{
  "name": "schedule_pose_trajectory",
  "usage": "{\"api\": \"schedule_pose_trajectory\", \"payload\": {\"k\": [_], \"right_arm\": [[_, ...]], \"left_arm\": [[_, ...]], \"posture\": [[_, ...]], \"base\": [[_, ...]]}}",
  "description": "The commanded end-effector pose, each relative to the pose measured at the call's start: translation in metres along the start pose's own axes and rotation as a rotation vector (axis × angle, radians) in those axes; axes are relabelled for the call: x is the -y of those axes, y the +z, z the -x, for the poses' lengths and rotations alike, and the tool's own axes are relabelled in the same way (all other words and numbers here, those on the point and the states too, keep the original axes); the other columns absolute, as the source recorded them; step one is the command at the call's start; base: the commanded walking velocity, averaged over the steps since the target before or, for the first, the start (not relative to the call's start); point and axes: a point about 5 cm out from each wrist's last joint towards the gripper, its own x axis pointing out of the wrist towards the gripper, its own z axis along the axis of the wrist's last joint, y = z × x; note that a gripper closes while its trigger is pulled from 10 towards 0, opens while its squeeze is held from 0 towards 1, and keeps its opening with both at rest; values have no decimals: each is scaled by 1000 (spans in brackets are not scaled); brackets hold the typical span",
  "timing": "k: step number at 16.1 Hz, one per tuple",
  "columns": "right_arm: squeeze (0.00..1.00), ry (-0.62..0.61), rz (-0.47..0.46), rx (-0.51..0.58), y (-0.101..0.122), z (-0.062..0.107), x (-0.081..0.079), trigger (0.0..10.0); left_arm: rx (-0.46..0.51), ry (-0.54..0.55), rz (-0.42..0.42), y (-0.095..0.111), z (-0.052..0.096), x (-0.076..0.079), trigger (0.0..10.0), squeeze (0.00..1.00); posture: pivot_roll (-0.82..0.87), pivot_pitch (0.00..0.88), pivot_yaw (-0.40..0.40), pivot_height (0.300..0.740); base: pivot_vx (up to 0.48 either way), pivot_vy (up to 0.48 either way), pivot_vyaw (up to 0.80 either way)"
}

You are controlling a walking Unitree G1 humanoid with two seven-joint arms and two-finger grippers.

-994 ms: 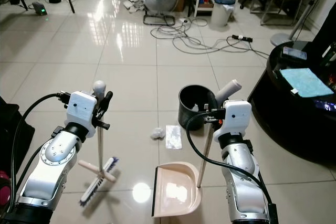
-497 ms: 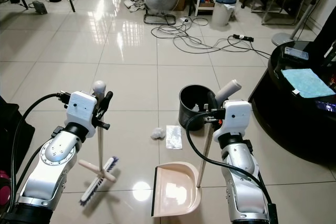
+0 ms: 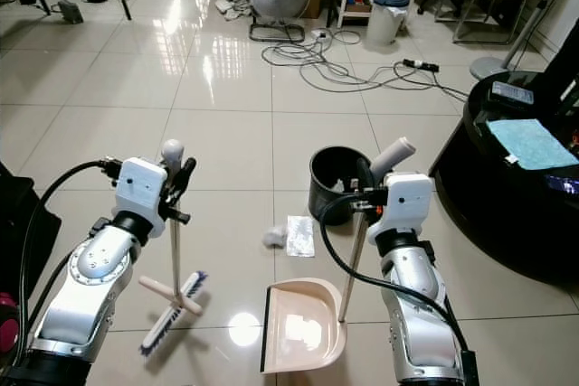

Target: Sweep floor

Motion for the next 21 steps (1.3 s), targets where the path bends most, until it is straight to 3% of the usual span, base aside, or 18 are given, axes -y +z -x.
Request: {"api": "schedule_pose_trajectory", "payload": {"k": [1, 8, 21], "right_arm": [[0, 6, 3, 48, 10, -4, -1, 10000], [0, 9, 5, 45, 9, -3, -1, 10000], [0, 14, 8, 42, 8, -3, -2, 10000]], "left_arm": [[47, -2, -14, 9, -3, -1, 10000, 0], [48, -1, -14, 9, -2, -1, 10000, 0], [27, 15, -29, 5, -2, -2, 10000, 0]], "posture": [[-2, 17, -36, 740], [-4, 14, -38, 740], [-1, 0, -37, 740]], "base": [[461, 0, 0], [447, 0, 0], [0, 0, 0]]}}
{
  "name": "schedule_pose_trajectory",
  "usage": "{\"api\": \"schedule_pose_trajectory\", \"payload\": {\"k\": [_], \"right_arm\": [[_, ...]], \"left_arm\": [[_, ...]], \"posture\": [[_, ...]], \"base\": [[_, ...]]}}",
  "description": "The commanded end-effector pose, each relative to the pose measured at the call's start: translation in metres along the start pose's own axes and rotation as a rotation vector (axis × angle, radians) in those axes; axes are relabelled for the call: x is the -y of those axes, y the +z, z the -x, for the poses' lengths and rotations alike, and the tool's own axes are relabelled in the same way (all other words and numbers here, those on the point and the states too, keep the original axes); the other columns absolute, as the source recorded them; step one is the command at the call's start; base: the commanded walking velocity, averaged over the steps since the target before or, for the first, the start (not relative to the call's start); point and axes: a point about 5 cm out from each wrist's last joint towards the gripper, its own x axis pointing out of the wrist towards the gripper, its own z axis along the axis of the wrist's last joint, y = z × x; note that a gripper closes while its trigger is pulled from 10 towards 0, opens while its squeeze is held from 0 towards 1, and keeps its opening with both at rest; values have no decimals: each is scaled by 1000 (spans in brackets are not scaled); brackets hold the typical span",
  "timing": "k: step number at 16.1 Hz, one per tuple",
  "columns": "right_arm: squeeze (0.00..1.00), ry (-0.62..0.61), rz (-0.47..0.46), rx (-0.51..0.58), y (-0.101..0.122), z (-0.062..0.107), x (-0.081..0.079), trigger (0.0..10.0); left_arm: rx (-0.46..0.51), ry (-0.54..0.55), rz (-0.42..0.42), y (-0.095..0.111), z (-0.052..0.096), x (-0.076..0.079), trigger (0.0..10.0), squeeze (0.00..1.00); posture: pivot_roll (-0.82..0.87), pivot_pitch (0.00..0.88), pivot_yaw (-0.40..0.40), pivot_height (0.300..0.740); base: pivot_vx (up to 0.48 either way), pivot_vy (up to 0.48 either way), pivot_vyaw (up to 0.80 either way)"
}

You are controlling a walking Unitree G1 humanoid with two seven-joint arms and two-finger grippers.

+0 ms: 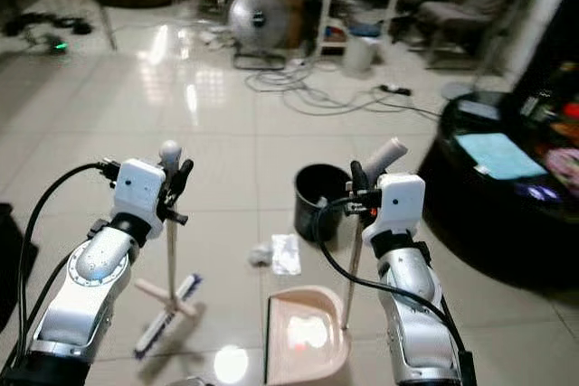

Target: Sweep floor

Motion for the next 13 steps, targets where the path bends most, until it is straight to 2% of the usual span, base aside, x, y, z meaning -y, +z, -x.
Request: {"api": "schedule_pose_trajectory", "payload": {"k": [1, 4, 8, 13], "right_arm": [[0, -14, 3, 49, 9, -4, 3, 10000], [0, -21, -4, 49, 8, -3, 2, 10000], [0, -37, -23, 48, 6, -1, -1, 10000], [0, -63, -58, 37, -1, 5, -10, 10000]], "left_arm": [[34, -1, -18, 8, -4, 0, 10000, 0], [47, -5, -5, 10, -2, -2, 10000, 0], [63, -14, -35, 15, -3, -6, 10000, 0], [65, -47, -55, 19, -1, -12, 10000, 0]], "posture": [[-1, 0, -37, 740], [5, 0, -25, 740], [20, 13, -1, 740], [42, 46, 30, 740]], "base": [[0, 0, 0], [0, 0, 0], [0, 0, 0], [319, 0, 0]]}}
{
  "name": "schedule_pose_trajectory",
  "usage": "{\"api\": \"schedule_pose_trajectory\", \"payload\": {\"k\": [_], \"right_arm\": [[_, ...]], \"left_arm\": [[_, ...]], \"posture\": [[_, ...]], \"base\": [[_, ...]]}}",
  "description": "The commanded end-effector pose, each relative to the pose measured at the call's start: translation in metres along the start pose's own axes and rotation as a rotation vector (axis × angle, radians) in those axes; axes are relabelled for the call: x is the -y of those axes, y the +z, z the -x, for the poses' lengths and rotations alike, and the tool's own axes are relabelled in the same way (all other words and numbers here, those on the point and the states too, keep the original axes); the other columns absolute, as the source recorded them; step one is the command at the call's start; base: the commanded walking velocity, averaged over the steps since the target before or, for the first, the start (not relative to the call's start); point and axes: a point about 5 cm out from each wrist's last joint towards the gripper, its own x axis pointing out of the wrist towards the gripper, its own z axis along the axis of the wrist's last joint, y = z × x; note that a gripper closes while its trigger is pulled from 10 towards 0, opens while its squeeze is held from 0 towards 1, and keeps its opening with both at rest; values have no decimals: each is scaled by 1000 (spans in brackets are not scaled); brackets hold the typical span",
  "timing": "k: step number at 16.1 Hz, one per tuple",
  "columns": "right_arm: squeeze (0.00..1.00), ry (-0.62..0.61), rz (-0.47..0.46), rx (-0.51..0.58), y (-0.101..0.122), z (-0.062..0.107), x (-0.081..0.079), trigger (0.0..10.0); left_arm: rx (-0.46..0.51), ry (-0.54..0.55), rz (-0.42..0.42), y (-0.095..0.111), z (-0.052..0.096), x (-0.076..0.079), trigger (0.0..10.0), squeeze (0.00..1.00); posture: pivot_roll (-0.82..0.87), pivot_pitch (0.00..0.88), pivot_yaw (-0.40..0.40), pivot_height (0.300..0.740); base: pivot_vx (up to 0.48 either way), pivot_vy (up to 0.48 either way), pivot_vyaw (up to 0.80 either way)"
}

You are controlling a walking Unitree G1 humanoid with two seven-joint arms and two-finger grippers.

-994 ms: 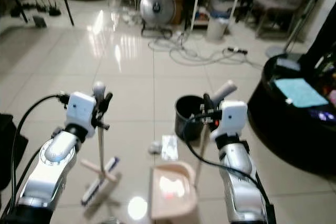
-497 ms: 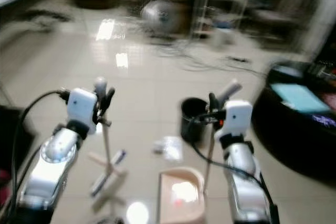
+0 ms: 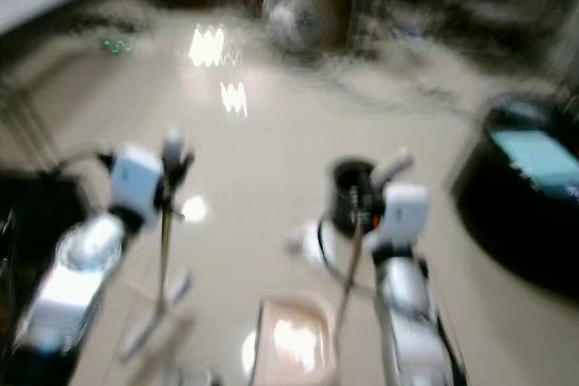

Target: Sweep floor

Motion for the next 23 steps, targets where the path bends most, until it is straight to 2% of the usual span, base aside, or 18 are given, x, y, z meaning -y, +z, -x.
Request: {"api": "schedule_pose_trajectory", "payload": {"k": [1, 6, 12, 15, 23], "right_arm": [[0, 3, -24, 40, 7, -2, -6, 10000], [0, -18, -61, 26, 5, -1, -5, 10000], [0, 11, -32, 36, 9, -4, -4, 10000], [0, -2, -17, 26, 9, -5, 2, 10000], [0, 8, -21, 14, 9, -9, 4, 10000]], "left_arm": [[-3, -13, -33, 2, -1, -2, 10000, 0], [-11, -30, -31, 3, 0, 1, 10000, 0], [-11, -5, -23, 1, -1, 1, 10000, 0], [-26, 6, -10, -4, 0, 2, 10000, 0], [-37, 29, 3, -8, 2, 4, 10000, 0]], "posture": [[45, 53, 32, 740], [49, 62, 42, 740], [33, 45, 16, 740], [23, 35, 4, 740], [23, 23, -26, 740]], "base": [[345, 0, 0], [352, 0, 0], [352, 0, 0], [352, 0, 0], [352, 0, 0]]}}
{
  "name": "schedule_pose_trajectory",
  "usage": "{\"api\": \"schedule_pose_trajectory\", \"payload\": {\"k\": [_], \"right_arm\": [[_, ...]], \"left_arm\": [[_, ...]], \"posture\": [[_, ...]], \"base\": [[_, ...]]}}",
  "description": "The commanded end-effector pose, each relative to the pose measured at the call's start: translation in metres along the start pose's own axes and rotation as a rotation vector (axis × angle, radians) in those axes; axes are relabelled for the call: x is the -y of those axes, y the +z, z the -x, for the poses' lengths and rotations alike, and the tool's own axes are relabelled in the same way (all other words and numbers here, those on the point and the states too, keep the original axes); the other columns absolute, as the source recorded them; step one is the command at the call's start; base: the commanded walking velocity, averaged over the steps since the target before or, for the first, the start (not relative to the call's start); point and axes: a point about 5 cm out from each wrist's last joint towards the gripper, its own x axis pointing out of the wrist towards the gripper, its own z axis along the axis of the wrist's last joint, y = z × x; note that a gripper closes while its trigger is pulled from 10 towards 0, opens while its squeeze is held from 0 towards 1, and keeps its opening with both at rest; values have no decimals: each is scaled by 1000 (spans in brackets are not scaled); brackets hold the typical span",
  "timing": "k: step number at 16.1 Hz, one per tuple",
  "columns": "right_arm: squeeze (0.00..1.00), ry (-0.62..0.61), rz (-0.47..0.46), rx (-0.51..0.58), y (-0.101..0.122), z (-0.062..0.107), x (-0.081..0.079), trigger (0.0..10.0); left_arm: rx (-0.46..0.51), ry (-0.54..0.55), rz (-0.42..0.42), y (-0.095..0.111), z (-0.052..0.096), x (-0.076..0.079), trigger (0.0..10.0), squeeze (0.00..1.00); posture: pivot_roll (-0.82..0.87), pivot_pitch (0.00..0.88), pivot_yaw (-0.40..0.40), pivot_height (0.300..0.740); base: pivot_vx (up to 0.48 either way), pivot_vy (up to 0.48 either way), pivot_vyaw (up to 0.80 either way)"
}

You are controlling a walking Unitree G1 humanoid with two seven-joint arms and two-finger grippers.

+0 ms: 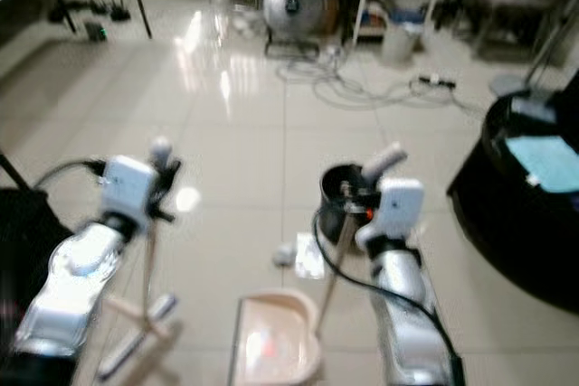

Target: Sweep floor

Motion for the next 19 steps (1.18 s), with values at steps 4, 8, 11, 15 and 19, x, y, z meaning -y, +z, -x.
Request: {"api": "schedule_pose_trajectory", "payload": {"k": [4, 8, 11, 15, 19], "right_arm": [[0, 7, 5, 33, 9, -5, -2, 10000], [0, 11, 8, 37, 9, -5, -4, 10000], [0, 4, 12, 38, 9, -5, -4, 10000], [0, -13, 14, 44, 11, -5, -1, 10000], [0, -23, 17, 42, 10, -3, 1, 10000]], "left_arm": [[38, 24, -18, 7, 0, -10, 10000, 0], [45, 26, -22, 9, -2, -10, 10000, 0], [47, 27, -25, 10, -3, -10, 10000, 0], [44, 28, -22, 8, -5, -10, 10000, 0], [43, 26, -22, 8, -6, -9, 10000, 0]], "posture": [[20, 13, -19, 740], [15, 6, -12, 740], [12, 10, -10, 740], [2, 19, -5, 740], [-1, 25, -4, 740]], "base": [[355, 0, -475], [368, 0, 0], [369, 0, 0], [368, 0, 0], [368, 0, 0]]}}
